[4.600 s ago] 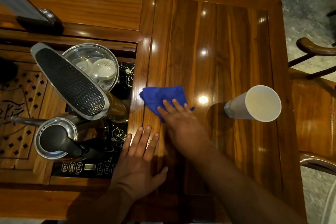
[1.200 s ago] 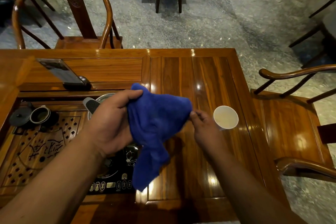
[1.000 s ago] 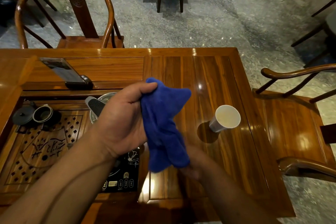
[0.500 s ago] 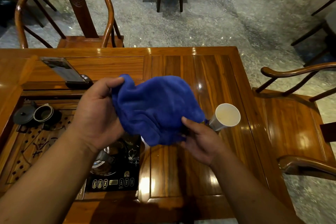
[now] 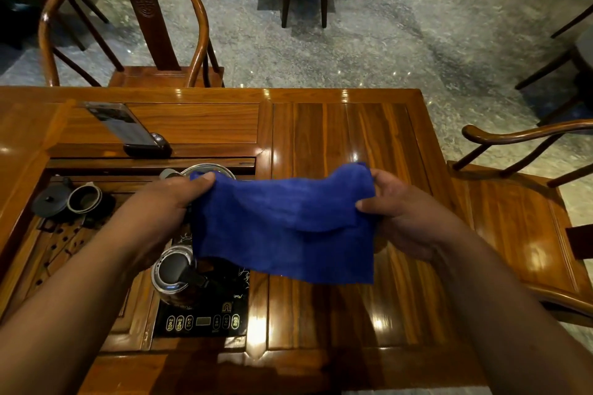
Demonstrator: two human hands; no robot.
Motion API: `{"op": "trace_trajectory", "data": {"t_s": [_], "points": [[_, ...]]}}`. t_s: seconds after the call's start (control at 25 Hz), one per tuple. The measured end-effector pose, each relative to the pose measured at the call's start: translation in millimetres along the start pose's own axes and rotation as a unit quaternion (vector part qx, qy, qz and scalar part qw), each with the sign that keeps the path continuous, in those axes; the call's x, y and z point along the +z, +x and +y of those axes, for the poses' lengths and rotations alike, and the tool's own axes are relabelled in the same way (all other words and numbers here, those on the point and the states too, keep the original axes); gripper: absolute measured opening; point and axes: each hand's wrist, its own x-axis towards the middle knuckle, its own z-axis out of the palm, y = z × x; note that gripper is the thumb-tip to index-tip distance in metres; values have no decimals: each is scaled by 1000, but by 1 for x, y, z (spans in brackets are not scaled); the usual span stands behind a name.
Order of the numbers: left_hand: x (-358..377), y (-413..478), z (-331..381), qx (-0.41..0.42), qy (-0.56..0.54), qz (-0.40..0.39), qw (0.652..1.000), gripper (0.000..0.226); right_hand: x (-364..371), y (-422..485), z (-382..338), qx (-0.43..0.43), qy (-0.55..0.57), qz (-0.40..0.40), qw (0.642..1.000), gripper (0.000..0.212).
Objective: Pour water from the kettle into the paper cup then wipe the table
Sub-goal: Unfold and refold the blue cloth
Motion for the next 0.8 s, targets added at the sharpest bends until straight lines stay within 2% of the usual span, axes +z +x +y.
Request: {"op": "trace_trajectory", "data": {"t_s": [0.12,0.2,0.24,0.28,0.36,0.4,0.44,0.52,0.56,0.64,0.72,0.8], "points": [[-17,0,-3,25,72,41,996,27,-8,-2,-13,-20,-89,97,991,75],[-24,-1,-2,49,111,57,991,13,-11,-3,-17,-53,-138,115,982,90],[-26,-1,-1,64,128,66,988,10,-11,-5,-18,-65,-179,118,974,89],[-26,0,1,79,140,73,984,12,-11,-6,-19,-76,-226,120,964,79],[-28,2,3,98,179,76,976,29,-10,-9,-23,-88,-326,124,933,42],[-30,5,4,108,216,80,967,31,-9,-8,-25,-93,-372,127,915,24],[-31,8,4,120,255,93,955,21,-9,-8,-25,-93,-419,135,893,12],[-34,11,7,123,330,108,930,4,-8,-8,-27,-91,-492,158,851,9],[-33,12,9,134,355,113,918,9,-8,-9,-27,-97,-498,164,846,15],[-24,10,17,163,365,116,909,17,-2,-11,-27,-110,-443,165,875,23],[-7,4,23,181,330,101,921,19,15,-13,-25,-112,-347,160,917,27],[16,-1,28,183,281,84,938,21,34,-10,-18,-97,-279,144,944,28]]}}
